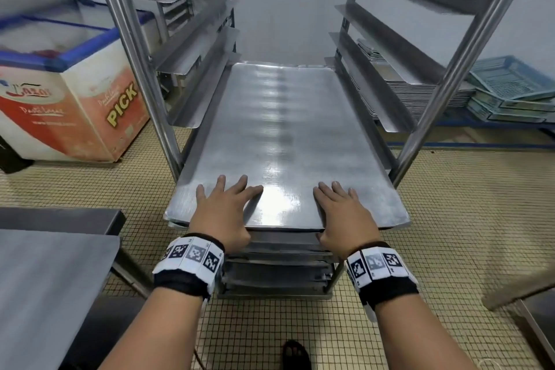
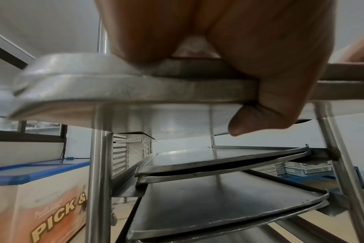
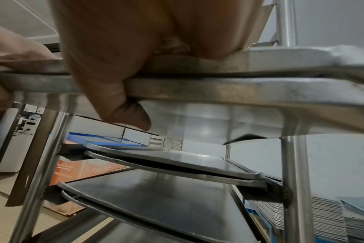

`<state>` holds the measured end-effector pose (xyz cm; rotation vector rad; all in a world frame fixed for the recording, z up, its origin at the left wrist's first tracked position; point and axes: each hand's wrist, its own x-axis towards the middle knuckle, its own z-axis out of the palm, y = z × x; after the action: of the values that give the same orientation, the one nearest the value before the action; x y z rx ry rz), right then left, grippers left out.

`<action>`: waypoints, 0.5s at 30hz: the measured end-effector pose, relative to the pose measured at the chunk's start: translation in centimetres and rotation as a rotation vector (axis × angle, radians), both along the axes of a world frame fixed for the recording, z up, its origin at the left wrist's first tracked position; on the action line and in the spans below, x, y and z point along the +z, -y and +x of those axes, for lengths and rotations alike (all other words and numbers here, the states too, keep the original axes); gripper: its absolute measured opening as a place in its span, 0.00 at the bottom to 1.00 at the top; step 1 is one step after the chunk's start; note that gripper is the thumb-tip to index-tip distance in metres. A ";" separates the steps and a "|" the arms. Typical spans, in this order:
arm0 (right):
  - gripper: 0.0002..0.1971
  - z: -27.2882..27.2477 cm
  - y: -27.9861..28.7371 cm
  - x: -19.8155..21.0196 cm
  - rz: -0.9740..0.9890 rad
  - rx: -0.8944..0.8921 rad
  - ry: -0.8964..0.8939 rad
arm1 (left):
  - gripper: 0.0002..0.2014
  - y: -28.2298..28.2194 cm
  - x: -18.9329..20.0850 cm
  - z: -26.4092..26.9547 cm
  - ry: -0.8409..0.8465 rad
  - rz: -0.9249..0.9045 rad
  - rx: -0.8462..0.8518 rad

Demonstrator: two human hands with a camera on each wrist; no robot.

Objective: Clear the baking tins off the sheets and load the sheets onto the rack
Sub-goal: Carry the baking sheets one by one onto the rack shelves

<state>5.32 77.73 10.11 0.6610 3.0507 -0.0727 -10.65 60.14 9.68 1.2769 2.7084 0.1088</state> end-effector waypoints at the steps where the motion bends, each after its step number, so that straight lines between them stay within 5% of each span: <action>1: 0.43 -0.6 -0.4 0.1 -0.002 -0.002 -0.002 | 0.50 -0.5 0.0 -0.5 -0.004 0.000 0.002; 15: 0.37 -8.2 -7.2 0.3 -0.003 0.027 -0.021 | 0.48 -6.8 0.6 -8.1 0.016 0.011 0.010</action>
<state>-2.91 84.92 10.45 0.6222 3.0780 -0.0836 -18.71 66.96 10.31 1.2599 2.7042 0.1343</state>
